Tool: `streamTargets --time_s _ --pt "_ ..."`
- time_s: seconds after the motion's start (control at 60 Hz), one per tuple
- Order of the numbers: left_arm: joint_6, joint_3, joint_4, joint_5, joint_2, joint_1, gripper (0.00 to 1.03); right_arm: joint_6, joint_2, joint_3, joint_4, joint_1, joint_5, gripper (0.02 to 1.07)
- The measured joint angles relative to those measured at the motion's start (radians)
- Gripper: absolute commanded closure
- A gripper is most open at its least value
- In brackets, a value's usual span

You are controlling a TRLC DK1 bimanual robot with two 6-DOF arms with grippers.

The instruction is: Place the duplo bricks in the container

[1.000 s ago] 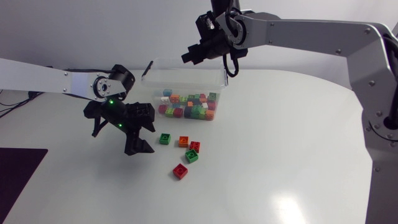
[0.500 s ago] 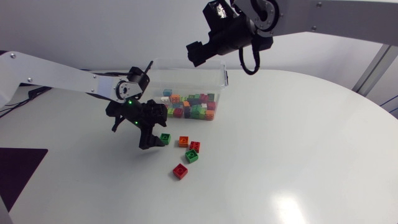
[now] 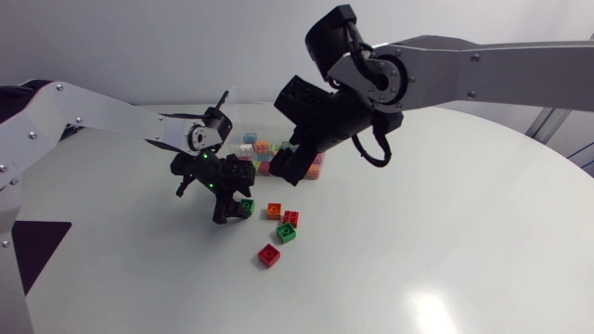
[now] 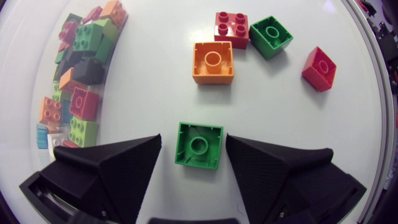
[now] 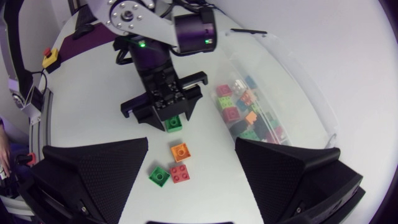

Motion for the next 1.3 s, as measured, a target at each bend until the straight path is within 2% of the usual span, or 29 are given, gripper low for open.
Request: streamTargets --time_s 0.017,0.05,0.2,0.367,0.583,0.9,1.133,1.167,1.3 --pt "0.0 0.0 0.0 0.0 0.0 0.0 0.62 -0.007 0.002 0.0 -0.005 0.005 -0.001 0.06" --pt "0.0 0.0 0.0 0.0 0.001 0.0 0.69 -0.022 0.008 0.0 -0.013 0.015 -0.003 0.06" --pt "0.0 0.002 -0.028 0.0 0.0 -0.001 0.7 -0.098 0.086 0.0 -0.053 0.057 -0.011 0.06" --pt "0.0 0.043 -0.179 0.037 -0.001 0.008 0.72 -0.166 0.187 0.014 -0.079 0.063 -0.014 0.07" --pt "-0.001 0.051 -0.263 0.097 -0.1 0.047 0.72 -0.214 0.294 0.101 -0.114 0.063 -0.014 0.07" --pt "-0.054 0.051 -0.285 0.183 -0.328 0.09 0.72 -0.268 0.447 0.236 -0.161 0.056 0.001 0.07" --pt "-0.123 0.093 -0.285 0.249 -0.382 0.132 0.72 -0.295 0.505 0.293 -0.176 0.017 0.009 0.08" --pt "-0.136 0.103 -0.284 0.257 -0.382 0.134 0.72 -0.299 0.51 0.295 -0.179 0.014 0.009 0.1" --pt "-0.212 0.129 -0.215 0.261 -0.382 0.134 0.72 -0.314 0.526 0.302 -0.193 0.007 0.012 0.13"
